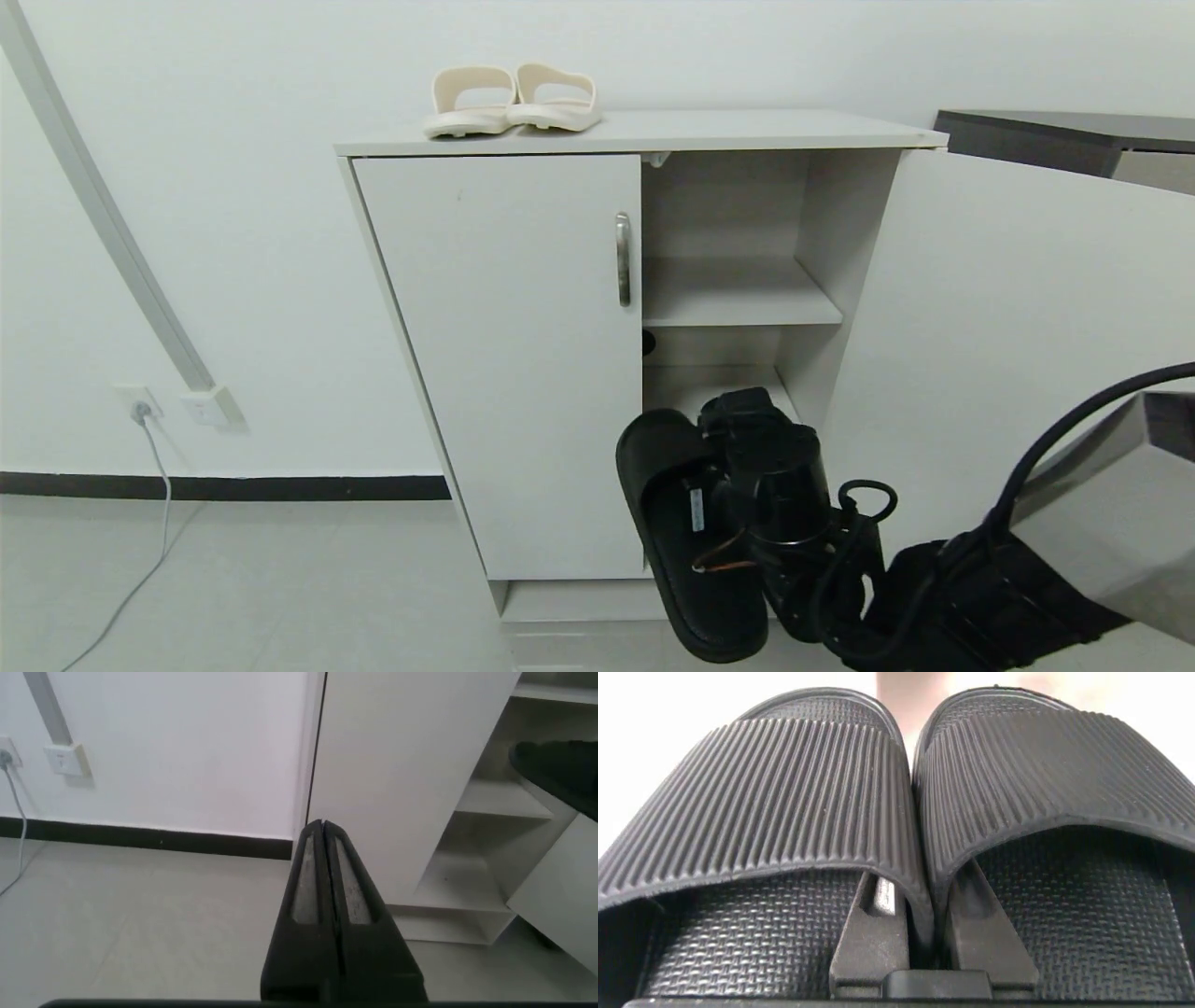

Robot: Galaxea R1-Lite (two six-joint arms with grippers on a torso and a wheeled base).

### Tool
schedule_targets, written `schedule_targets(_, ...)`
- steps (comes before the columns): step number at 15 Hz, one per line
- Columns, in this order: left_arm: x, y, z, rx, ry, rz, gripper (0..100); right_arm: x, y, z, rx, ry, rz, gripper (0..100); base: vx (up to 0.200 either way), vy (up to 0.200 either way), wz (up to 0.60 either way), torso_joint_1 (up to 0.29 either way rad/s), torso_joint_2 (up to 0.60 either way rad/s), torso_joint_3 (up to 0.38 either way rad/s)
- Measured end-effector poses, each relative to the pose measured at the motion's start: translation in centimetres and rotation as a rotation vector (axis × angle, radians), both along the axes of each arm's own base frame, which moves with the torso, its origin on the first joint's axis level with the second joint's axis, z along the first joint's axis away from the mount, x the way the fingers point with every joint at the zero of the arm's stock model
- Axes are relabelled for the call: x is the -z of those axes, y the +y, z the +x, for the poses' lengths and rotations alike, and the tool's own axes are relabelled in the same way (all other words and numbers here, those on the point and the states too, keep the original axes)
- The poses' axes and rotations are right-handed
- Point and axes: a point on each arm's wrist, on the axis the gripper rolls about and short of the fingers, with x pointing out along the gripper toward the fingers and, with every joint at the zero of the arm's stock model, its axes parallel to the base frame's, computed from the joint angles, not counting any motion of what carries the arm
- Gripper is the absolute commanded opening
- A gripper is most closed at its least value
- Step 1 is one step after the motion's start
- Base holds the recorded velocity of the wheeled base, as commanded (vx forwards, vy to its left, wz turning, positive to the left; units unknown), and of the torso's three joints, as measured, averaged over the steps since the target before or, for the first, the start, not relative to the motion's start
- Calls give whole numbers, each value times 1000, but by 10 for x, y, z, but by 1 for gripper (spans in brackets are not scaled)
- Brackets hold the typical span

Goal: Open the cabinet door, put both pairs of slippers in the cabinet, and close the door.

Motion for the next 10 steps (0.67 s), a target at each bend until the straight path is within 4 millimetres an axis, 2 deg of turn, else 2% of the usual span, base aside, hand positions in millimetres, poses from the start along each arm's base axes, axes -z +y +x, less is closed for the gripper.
schedule_targets(3, 0, 0, 0, 0, 0, 0, 0, 4, 19, 9, 44, -11, -7, 0, 0, 0, 0, 0, 0, 0)
schedule_targets(10, 0, 0, 0, 1, -1, -1, 0, 8, 25, 14, 103, -22, -14, 0, 0, -200, 0, 0, 3, 0)
